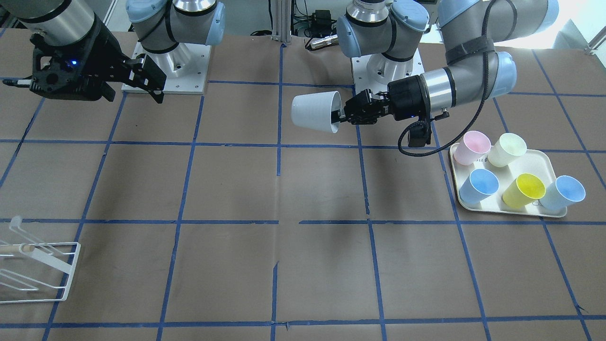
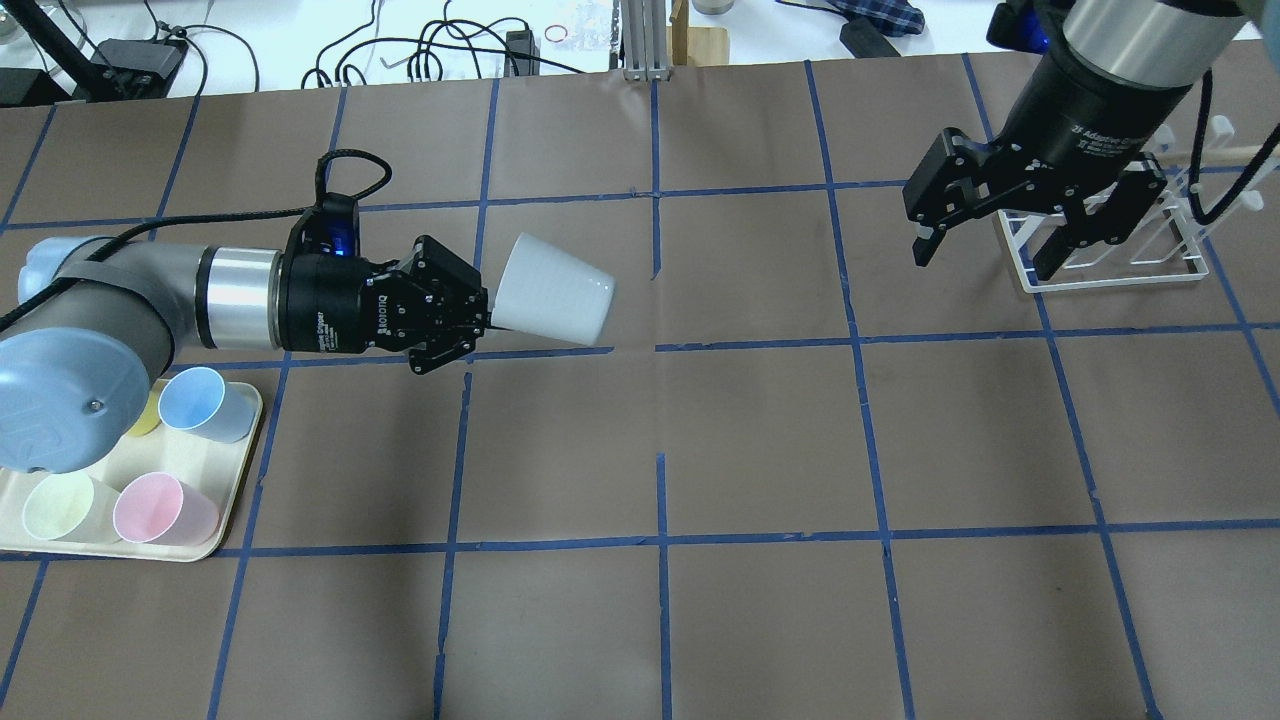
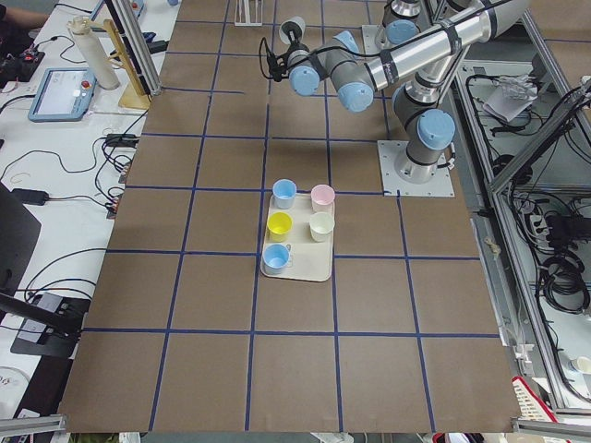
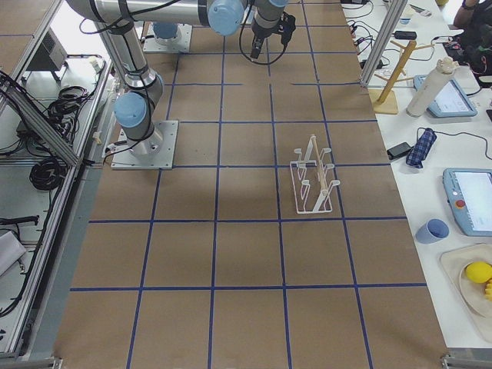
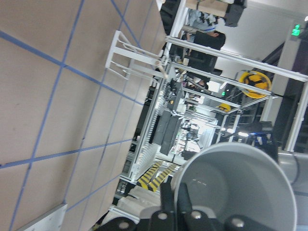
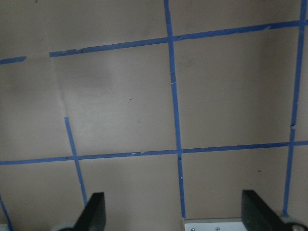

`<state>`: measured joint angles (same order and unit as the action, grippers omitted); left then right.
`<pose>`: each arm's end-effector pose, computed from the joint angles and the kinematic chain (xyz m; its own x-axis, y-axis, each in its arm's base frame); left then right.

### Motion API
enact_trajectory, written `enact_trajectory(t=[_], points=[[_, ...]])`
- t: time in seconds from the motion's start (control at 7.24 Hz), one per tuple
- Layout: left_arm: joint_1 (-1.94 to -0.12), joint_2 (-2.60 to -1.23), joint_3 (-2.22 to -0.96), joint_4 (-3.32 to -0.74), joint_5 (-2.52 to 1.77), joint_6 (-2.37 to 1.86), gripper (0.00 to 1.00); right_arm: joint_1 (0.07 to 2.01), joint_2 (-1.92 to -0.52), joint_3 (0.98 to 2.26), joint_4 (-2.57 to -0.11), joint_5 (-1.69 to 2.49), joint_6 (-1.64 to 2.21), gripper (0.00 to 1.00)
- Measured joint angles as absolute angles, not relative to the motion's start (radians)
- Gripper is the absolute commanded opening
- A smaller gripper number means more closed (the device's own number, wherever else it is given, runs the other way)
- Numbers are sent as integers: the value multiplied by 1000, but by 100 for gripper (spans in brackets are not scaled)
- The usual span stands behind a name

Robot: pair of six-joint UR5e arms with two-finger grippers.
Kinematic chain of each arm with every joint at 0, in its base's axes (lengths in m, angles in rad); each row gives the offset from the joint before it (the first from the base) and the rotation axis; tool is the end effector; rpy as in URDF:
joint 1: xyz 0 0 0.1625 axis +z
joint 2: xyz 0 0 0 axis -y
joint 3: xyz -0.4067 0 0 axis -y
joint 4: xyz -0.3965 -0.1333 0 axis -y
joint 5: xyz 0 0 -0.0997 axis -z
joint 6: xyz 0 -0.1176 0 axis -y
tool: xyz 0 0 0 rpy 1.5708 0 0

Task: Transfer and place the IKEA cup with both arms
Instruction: 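Carry the white cup with the left gripper over the cream tray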

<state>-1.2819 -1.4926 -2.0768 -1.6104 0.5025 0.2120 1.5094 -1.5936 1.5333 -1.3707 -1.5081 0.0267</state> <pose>-0.1148 -0.4436 0.3080 -0.3949 -0.3241 0.8597 -0.1752 0.9451 0.2759 0.1116 -0.4766 0.4629 -0.9936 0.0963 -0.0583 0.0873 0.9862 0.1409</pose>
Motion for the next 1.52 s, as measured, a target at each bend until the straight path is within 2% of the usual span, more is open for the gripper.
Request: enact_trajectory(t=[0.41,0.83,1.24,1.52], points=[[-1267,-1499,-2011,-1401,1002,111,0,1592,-1620,1545,-1462,-1606,142,100],[-1275,-1493,-1906,-1376,1431,157,0,1604,-1646,1573,-1536,-1624,163,100],[-1251,-1484,-1875,-1340,1613,296,0,1604,-1659,1588,-1545,-1628,161,100],[-1173,-1495,-1869,-1305,1628,424,0,1605,-1671,1589,-1541,-1632,160,100]])
